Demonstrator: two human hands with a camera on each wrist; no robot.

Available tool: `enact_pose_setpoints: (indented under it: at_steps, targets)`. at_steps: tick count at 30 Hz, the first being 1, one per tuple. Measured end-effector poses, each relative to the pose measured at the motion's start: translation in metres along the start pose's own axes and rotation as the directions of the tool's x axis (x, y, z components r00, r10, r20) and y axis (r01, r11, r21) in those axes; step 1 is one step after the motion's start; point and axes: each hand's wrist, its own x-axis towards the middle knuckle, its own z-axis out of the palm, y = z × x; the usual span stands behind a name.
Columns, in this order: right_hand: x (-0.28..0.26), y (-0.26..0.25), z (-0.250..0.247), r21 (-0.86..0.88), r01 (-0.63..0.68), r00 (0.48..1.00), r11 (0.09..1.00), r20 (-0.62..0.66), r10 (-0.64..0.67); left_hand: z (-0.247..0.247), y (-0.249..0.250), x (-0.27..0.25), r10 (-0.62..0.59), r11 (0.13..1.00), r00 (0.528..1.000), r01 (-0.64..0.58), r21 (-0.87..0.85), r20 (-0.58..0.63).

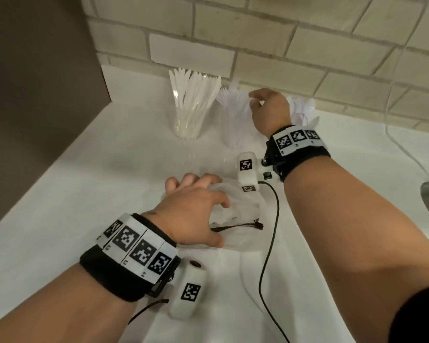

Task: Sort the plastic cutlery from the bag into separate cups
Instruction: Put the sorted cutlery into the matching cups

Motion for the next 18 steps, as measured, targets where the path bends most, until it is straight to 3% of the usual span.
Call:
enact_pose_setpoints:
  at_steps: [4, 8, 12, 15, 18]
  targets:
    - [-0.003, -0.001, -0.001, -0.036, -0.054, 0.998, 0.998, 0.032, 0.055, 0.003, -0.002, 0.0, -0.029, 0.999, 1.0, 0.029, -0.024, -0.002]
    - [-0.013, -0.011, -0.013, 0.035, -0.016, 1.0, 0.999, -0.025, 0.017, 0.003, -0.003, 0.002, -0.05, 0.998, 0.999, 0.05, -0.023, -0.01]
    - [-0.04, -0.024, -0.036, 0.126, 0.04, 0.995, 0.991, -0.093, -0.028, -0.003, -0.011, 0.003, -0.185, 0.983, 0.977, 0.182, -0.038, -0.108]
    - [-0.075, -0.027, -0.041, 0.259, 0.004, 0.988, 0.966, -0.15, 0.037, -0.011, -0.024, -0.003, -0.362, 0.932, 0.865, 0.324, -0.164, -0.347]
    - [-0.119, -0.025, -0.026, 0.453, -0.138, 0.988, 0.881, 0.003, 0.153, -0.018, -0.028, -0.01, -0.437, 0.874, 0.761, 0.235, -0.424, -0.479]
